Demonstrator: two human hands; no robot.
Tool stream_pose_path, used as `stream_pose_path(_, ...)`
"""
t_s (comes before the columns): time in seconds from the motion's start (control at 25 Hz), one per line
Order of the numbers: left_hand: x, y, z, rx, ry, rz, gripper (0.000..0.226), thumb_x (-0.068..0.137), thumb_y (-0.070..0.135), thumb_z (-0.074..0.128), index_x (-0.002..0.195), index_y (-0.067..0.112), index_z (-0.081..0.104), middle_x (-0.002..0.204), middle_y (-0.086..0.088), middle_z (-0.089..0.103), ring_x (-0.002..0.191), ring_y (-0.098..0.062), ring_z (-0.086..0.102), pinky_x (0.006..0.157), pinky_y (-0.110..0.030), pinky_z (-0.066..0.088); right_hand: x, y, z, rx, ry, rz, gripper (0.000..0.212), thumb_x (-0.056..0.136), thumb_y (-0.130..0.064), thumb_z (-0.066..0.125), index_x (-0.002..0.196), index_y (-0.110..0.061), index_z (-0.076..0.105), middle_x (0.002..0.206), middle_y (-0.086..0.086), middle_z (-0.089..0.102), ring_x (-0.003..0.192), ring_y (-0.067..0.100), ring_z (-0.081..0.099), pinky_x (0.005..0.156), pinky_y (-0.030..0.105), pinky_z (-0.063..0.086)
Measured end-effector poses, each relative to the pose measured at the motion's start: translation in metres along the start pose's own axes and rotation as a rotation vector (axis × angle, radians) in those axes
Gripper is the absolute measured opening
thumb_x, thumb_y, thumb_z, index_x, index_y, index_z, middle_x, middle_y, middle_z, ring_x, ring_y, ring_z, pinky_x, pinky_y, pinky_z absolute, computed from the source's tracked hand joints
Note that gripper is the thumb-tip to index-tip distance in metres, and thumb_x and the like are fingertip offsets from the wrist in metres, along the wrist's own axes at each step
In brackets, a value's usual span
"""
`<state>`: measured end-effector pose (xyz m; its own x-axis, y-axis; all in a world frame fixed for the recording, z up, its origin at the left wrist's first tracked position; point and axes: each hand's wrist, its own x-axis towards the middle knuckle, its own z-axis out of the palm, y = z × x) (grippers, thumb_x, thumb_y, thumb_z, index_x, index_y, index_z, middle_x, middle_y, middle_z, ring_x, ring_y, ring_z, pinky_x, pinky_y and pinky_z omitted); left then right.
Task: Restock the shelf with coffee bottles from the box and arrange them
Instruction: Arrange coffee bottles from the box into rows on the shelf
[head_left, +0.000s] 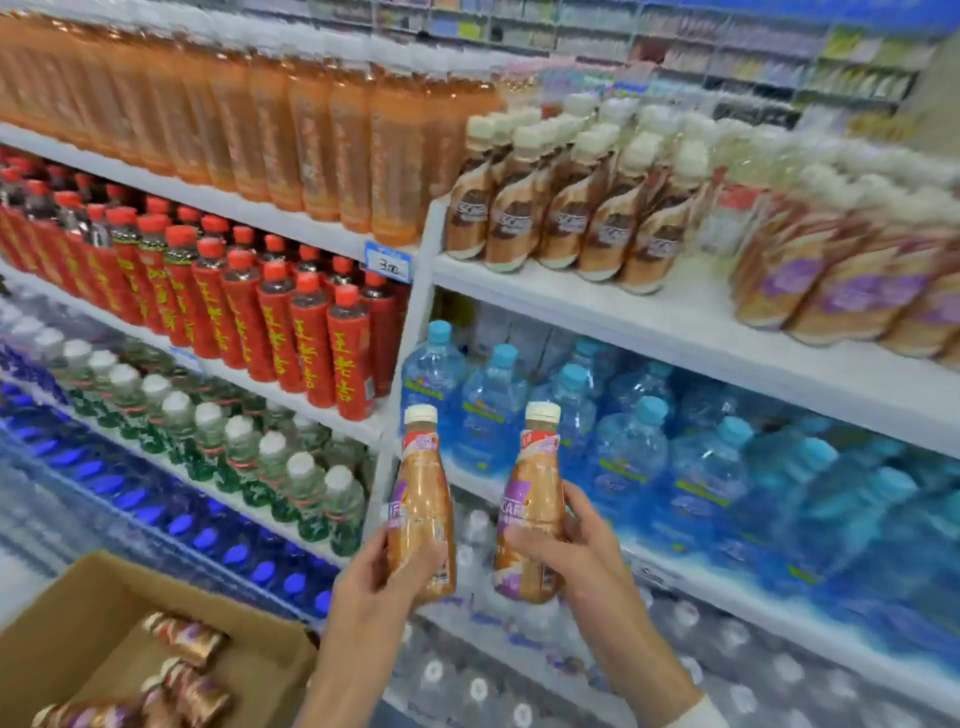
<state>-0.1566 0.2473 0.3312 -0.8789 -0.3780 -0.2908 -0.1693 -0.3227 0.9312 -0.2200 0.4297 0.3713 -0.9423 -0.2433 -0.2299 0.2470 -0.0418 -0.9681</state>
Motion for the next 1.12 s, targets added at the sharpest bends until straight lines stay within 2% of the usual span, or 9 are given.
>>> stream_pose_path(0.12, -0.002, -0.005, 0.081, 0.012, -0.108, 0.043, 0.048, 0.068, 0.019, 0.089, 0.112, 0.012, 0.072, 0.086, 0.003, 0.078, 0.079, -0.015, 0.071, 0.083, -0.044, 0.058, -0.016, -0.023, -0.076, 0.007, 0.103, -0.056, 0.060, 0.061, -0.019, 0.082, 0.118, -0.027, 0.064, 0.101, 0.006, 0.076, 0.085, 0.022, 0.072, 0.074, 0.044, 0.058)
stream_pose_path(0.2, -0.010, -0.006, 0.138, 0.042, -0.169, 0.071, 0.045, 0.063, 0.023, 0.090, 0.102, 0.012, 0.073, 0.080, 0.003, 0.077, 0.069, -0.007, 0.069, 0.075, -0.036, 0.057, -0.027, -0.039, -0.126, 0.004, 0.155, -0.087, 0.059, 0.061, -0.021, 0.082, 0.117, -0.024, 0.065, 0.100, 0.007, 0.076, 0.084, 0.022, 0.072, 0.078, 0.045, 0.058)
stream_pose_path(0.32, -0.022, -0.004, 0.215, 0.038, -0.249, 0.107, 0.033, 0.065, 0.015, 0.089, 0.093, 0.010, 0.072, 0.072, 0.003, 0.073, 0.060, -0.004, 0.065, 0.062, -0.024, 0.058, -0.044, -0.064, -0.197, 0.021, 0.214, -0.144, 0.054, 0.060, -0.019, 0.081, 0.112, -0.023, 0.066, 0.100, 0.011, 0.075, 0.081, 0.021, 0.072, 0.064, 0.035, 0.058)
stream_pose_path(0.44, -0.031, 0.004, 0.287, 0.045, -0.360, 0.159, 0.047, 0.048, 0.033, 0.087, 0.088, 0.011, 0.076, 0.076, -0.001, 0.074, 0.067, -0.010, 0.067, 0.073, -0.036, 0.059, -0.055, -0.090, -0.261, 0.023, 0.276, -0.207, 0.057, 0.060, -0.021, 0.082, 0.114, -0.026, 0.065, 0.100, 0.008, 0.076, 0.086, 0.023, 0.074, 0.067, 0.036, 0.058)
stream_pose_path(0.56, -0.035, 0.022, 0.350, 0.078, -0.437, 0.250, 0.046, 0.052, 0.028, 0.092, 0.093, 0.016, 0.075, 0.083, -0.002, 0.076, 0.074, -0.013, 0.071, 0.065, -0.024, 0.056, -0.057, -0.122, -0.308, 0.011, 0.313, -0.286, 0.064, 0.061, -0.023, 0.085, 0.120, -0.028, 0.062, 0.099, 0.003, 0.077, 0.087, 0.022, 0.075, 0.073, 0.039, 0.060)
stream_pose_path(0.68, -0.028, 0.042, 0.408, 0.121, -0.459, 0.363, 0.047, 0.068, 0.020, 0.089, 0.110, 0.014, 0.067, 0.092, -0.004, 0.077, 0.079, -0.013, 0.072, 0.065, -0.022, 0.055, -0.044, -0.155, -0.341, -0.034, 0.362, -0.385, 0.058, 0.070, -0.010, 0.089, 0.116, -0.028, 0.061, 0.096, 0.002, 0.076, 0.083, 0.018, 0.074, 0.066, 0.030, 0.060)
stream_pose_path(0.76, -0.018, 0.055, 0.440, 0.168, -0.477, 0.422, 0.046, 0.076, 0.014, 0.084, 0.116, 0.018, 0.062, 0.100, -0.002, 0.076, 0.084, -0.013, 0.072, 0.065, -0.020, 0.054, -0.027, -0.173, -0.357, -0.077, 0.421, -0.441, 0.053, 0.075, -0.006, 0.085, 0.114, -0.032, 0.060, 0.097, -0.002, 0.075, 0.085, 0.014, 0.073, 0.071, 0.031, 0.062)
stream_pose_path(0.92, 0.007, 0.070, 0.479, 0.300, -0.503, 0.529, 0.057, 0.075, 0.021, 0.086, 0.122, 0.025, 0.055, 0.107, 0.007, 0.073, 0.094, -0.006, 0.071, 0.077, -0.022, 0.057, 0.004, -0.192, -0.381, -0.142, 0.470, -0.481, 0.070, 0.074, -0.011, 0.086, 0.131, -0.030, 0.052, 0.118, -0.003, 0.069, 0.102, 0.012, 0.070, 0.088, 0.036, 0.060)
stream_pose_path(1.12, 0.026, 0.066, 0.493, 0.401, -0.513, 0.553, 0.067, 0.071, 0.018, 0.090, 0.124, 0.028, 0.050, 0.112, 0.015, 0.066, 0.095, 0.007, 0.064, 0.071, -0.010, 0.050, 0.030, -0.192, -0.394, -0.129, 0.504, -0.462, 0.075, 0.074, -0.002, 0.084, 0.135, -0.026, 0.048, 0.124, -0.002, 0.065, 0.105, 0.010, 0.067, 0.091, 0.034, 0.059)
